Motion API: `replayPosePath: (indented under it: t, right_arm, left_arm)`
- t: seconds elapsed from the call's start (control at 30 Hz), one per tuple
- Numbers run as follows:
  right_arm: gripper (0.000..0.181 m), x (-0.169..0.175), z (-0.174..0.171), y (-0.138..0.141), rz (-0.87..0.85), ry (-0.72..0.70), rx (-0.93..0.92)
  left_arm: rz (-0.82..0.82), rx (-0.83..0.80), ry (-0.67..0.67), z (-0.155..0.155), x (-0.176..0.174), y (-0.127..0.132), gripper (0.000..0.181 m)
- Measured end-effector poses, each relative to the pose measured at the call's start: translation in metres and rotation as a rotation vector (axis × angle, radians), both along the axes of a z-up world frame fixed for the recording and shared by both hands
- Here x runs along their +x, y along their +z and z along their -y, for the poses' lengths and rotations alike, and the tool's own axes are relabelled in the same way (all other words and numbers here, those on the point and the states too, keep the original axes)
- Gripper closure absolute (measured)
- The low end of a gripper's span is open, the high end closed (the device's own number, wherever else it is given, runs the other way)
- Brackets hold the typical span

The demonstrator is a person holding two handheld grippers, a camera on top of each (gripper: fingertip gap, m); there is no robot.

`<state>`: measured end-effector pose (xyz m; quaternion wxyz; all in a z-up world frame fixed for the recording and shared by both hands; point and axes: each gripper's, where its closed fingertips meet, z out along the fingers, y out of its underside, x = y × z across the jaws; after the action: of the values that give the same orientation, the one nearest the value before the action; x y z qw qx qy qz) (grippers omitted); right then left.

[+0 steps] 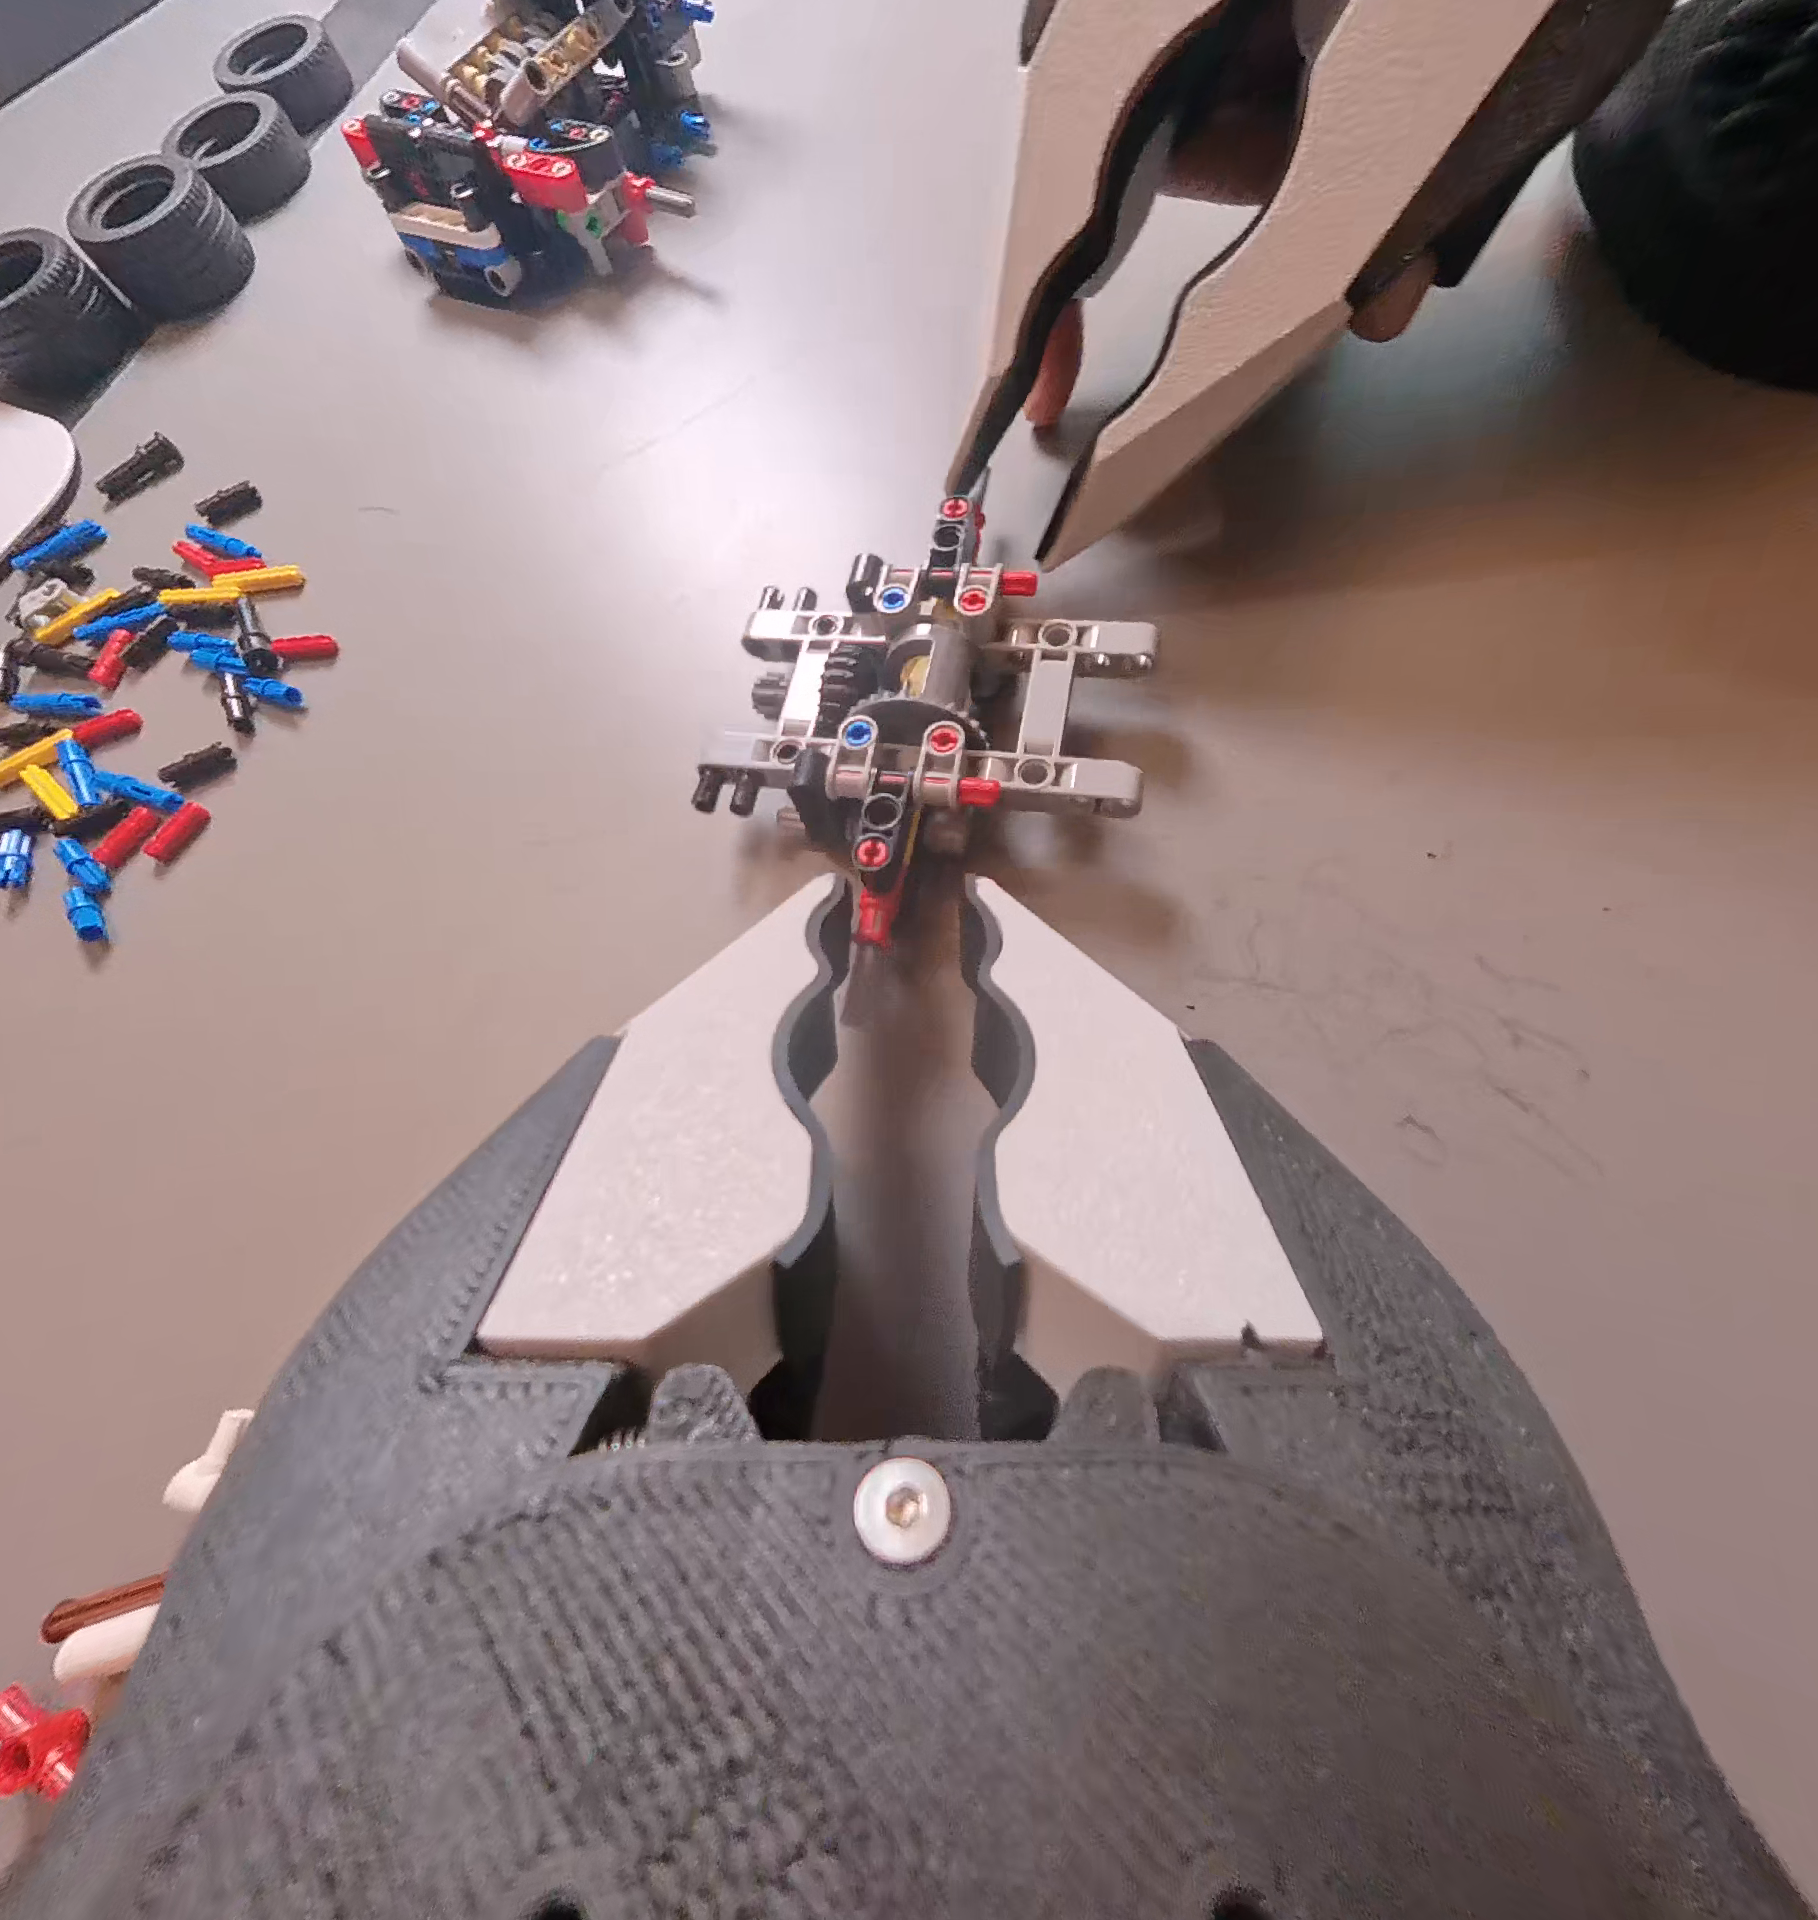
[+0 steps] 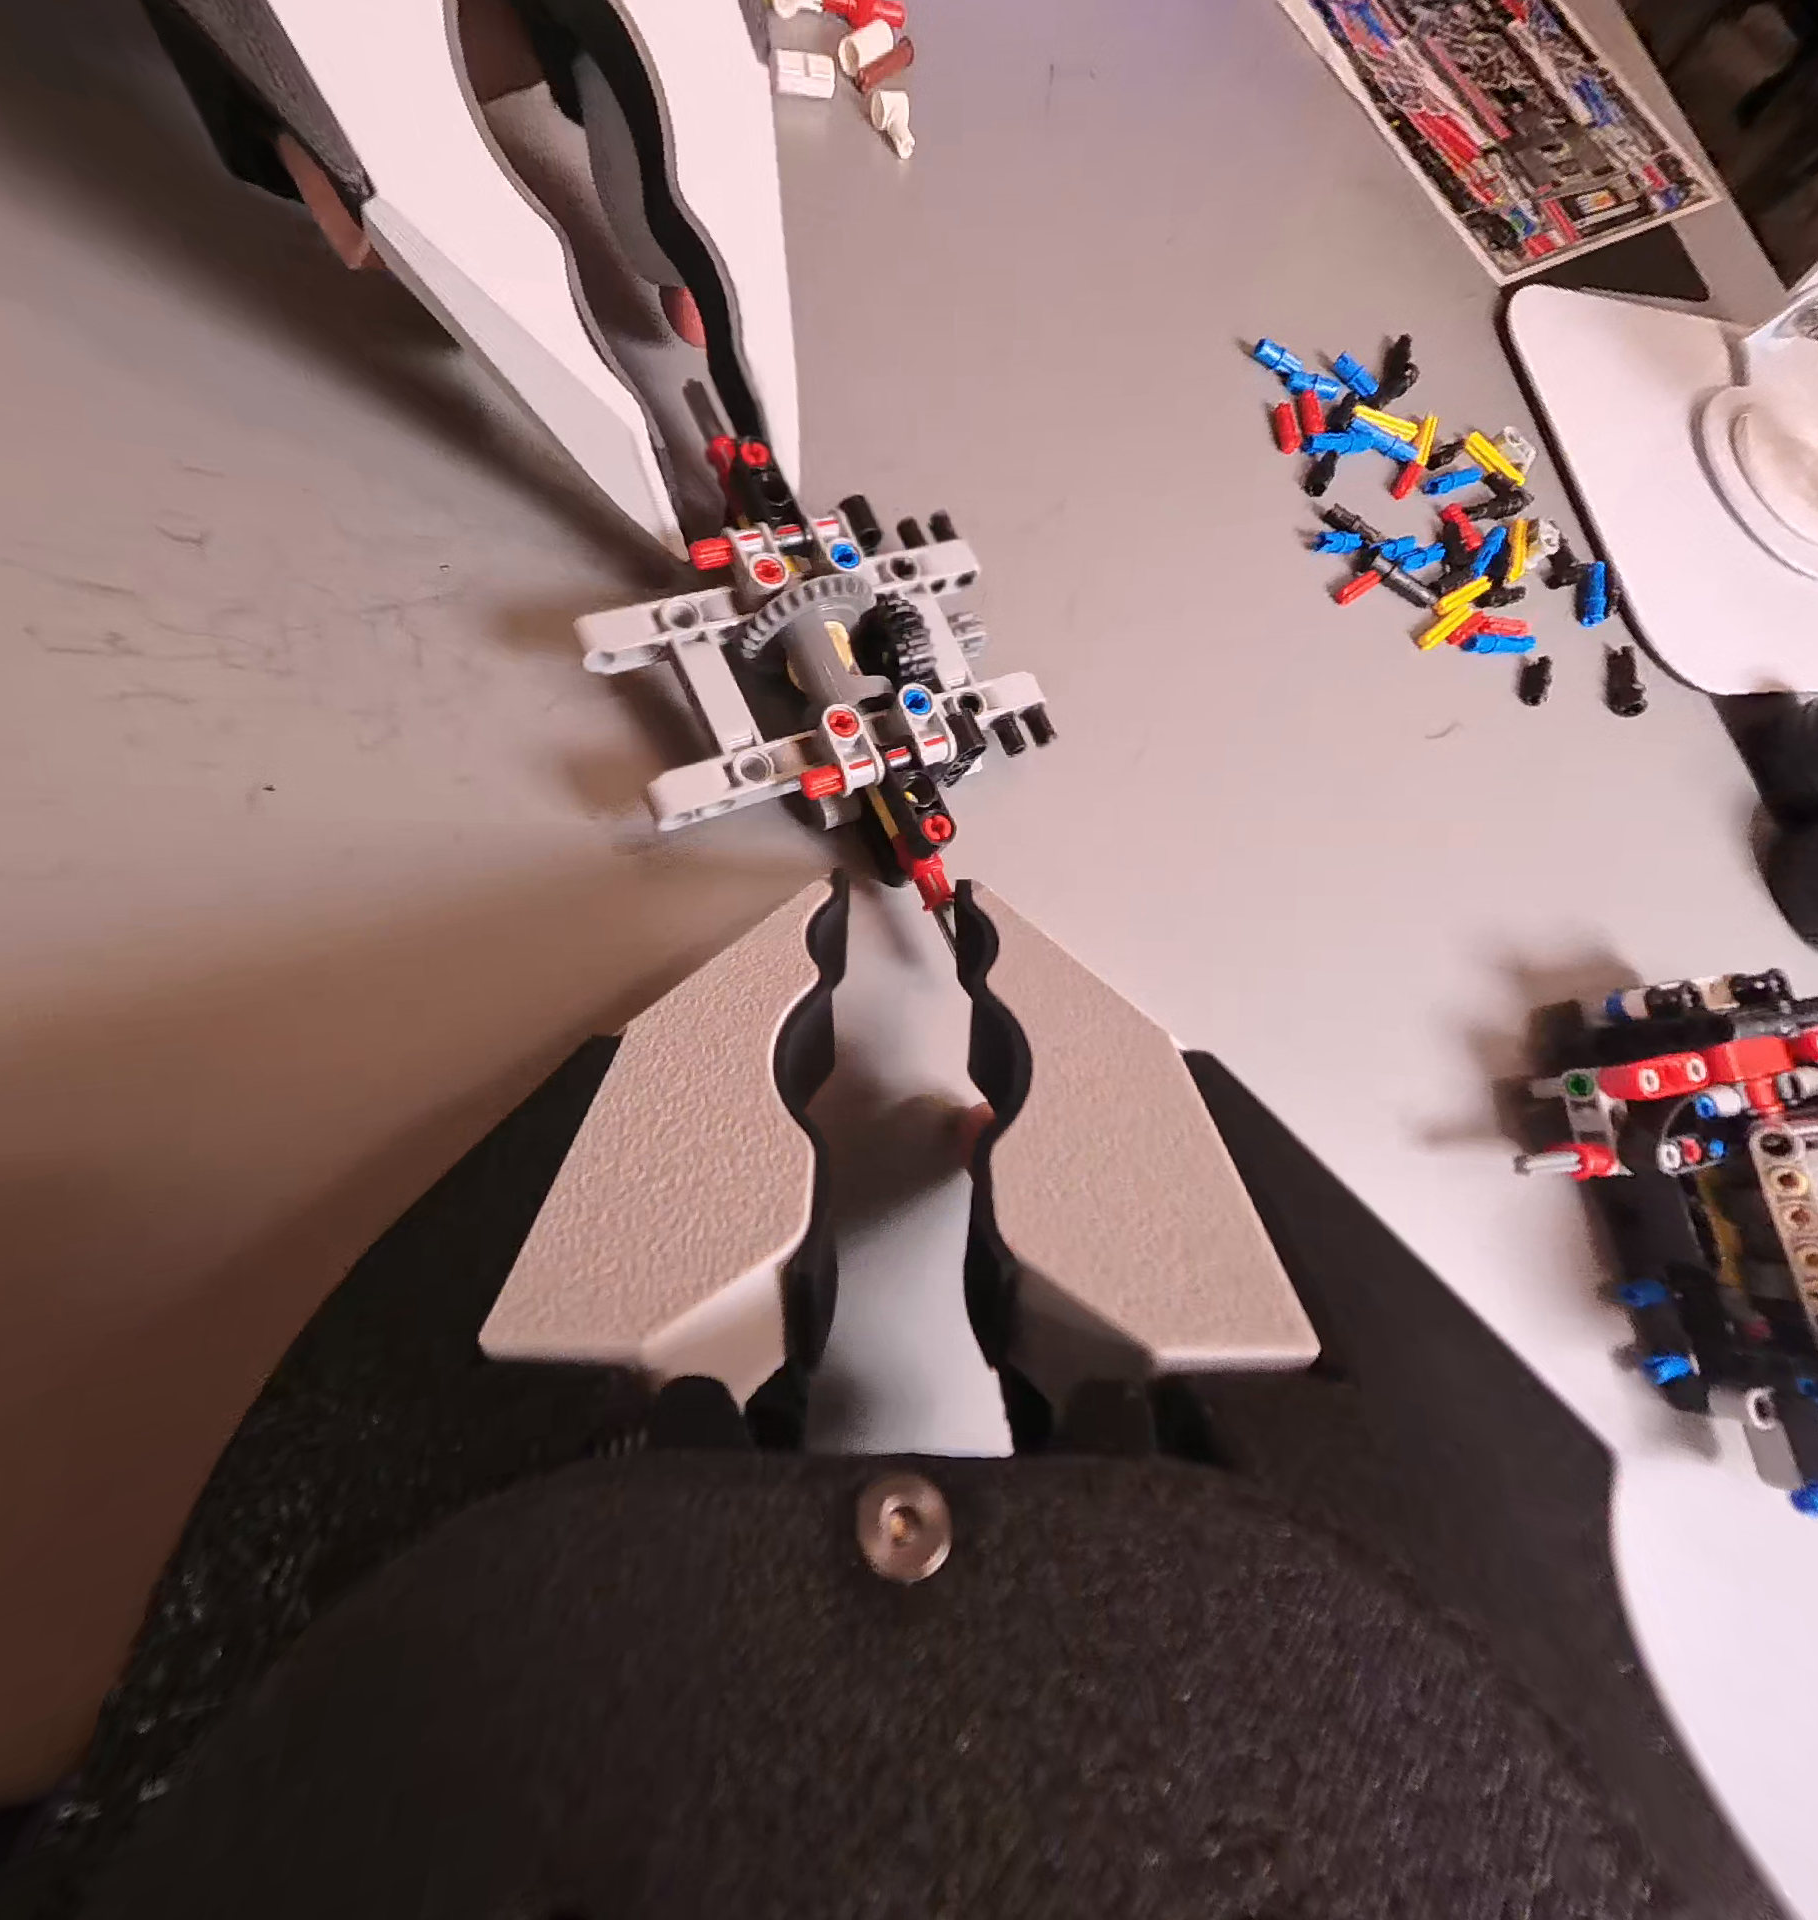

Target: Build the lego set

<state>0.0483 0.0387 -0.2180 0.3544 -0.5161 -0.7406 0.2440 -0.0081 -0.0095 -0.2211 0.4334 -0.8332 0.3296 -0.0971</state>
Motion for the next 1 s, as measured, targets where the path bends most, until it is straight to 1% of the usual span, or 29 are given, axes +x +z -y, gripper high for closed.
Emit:
replayPosePath:
  t: [0.1,0.17,0.27,0.33,0.43,0.5,0.6,0.67,0.73,0.83,0.93,1.0]
  right_arm:
    - [0.164,-0.004,-0.005,-0.002,0.027,0.029,0.028]
    - [0.160,-0.006,-0.010,-0.003,0.049,0.046,0.061]
    - [0.155,-0.008,-0.007,-0.006,0.098,0.102,0.054]
    - [0.158,-0.009,-0.003,-0.007,0.118,0.139,0.028]
    - [0.172,-0.010,0.001,-0.007,0.121,0.177,0.026]
    - [0.173,-0.010,0.003,-0.006,0.105,0.190,0.048]
    - [0.174,-0.009,0.008,-0.003,0.065,0.200,0.064]
    - [0.175,-0.007,0.010,0.000,0.043,0.191,0.062]
    - [0.175,-0.004,0.008,0.000,0.053,0.167,0.054]
    - [0.176,0.001,-0.006,-0.002,0.083,0.083,0.050]
    - [0.175,0.005,-0.010,-0.004,0.093,0.038,-0.015]
    - [0.176,0.006,-0.009,-0.003,0.088,0.031,-0.022]
  left_arm:
    - [0.011,-0.001,-0.008,0.001,0.001,0.001,0.169]
    - [0.011,0.003,-0.009,0.001,0.000,0.001,0.175]
    - [-0.017,0.025,-0.046,0.003,0.003,0.001,0.176]
    - [-0.052,0.068,-0.078,0.004,0.005,0.003,0.176]
    - [-0.104,0.133,-0.126,0.005,0.007,0.005,0.176]
    - [-0.130,0.142,-0.121,0.004,0.004,0.004,0.176]
    - [-0.112,0.115,-0.085,0.001,-0.001,0.002,0.175]
    - [-0.099,0.110,-0.049,-0.002,-0.006,0.003,0.174]
    - [-0.078,0.107,-0.015,-0.005,-0.011,0.005,0.166]
    - [-0.054,0.096,0.042,-0.009,-0.020,0.007,0.159]
    - [-0.029,0.084,0.065,-0.010,-0.023,0.008,0.157]
    - [-0.023,0.082,0.068,-0.010,-0.023,0.008,0.156]
